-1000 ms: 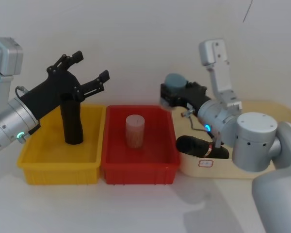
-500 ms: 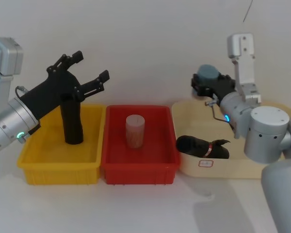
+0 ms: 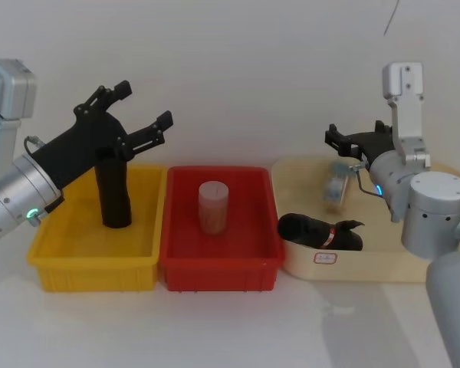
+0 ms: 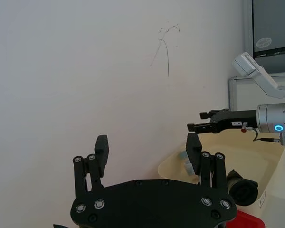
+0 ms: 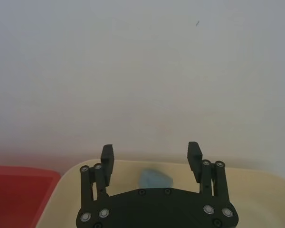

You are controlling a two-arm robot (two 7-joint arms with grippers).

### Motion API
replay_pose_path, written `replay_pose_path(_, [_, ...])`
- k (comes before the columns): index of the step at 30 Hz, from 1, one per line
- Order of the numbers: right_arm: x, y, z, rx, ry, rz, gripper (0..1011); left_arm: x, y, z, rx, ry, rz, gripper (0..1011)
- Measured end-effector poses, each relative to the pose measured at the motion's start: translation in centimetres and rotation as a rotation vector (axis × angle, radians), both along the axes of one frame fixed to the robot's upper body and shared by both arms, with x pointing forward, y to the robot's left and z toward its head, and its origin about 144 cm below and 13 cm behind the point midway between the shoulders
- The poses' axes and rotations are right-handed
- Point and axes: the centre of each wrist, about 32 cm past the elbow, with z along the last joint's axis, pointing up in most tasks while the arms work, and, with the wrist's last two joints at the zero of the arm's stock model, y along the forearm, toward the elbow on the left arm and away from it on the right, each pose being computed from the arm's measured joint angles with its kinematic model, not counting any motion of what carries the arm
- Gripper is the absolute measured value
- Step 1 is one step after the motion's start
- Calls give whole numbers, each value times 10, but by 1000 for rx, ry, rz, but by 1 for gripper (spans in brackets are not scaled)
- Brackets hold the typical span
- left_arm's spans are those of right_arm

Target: Pick up the garbage bag with the one hand and transfer it to the other hand.

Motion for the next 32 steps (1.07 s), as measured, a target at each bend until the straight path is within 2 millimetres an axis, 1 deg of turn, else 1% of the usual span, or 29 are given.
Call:
replay_pose_path(1, [0,-1,-1,-2,0,-1,941,0,0,0,0,0,0,1000])
replay_pose_path(2, [0,-2,-1,-2,1,0,941,0,0,0,0,0,0,1000])
replay_pose_path(3, [-1,-3,-2,-2,2,1,983,0,0,0,0,0,0,1000])
replay_pose_path(4, [-1,-3,-2,-2,3,2,1001,0,0,0,0,0,0,1000])
replay_pose_path(11, [-5,-6,-4,5,-5,25,1000,0,0,0,0,0,0,1000])
replay_pose_path(19, [-18,-8,-2,33,-28,102,1000,0,0,0,0,0,0,1000])
replay_pose_path(26, [-37,-2,-3,56,-39,185,1000,0,0,0,0,0,0,1000])
replay_pose_path(32, [-47,4,-3,67,-44,226,999,0,0,0,0,0,0,1000])
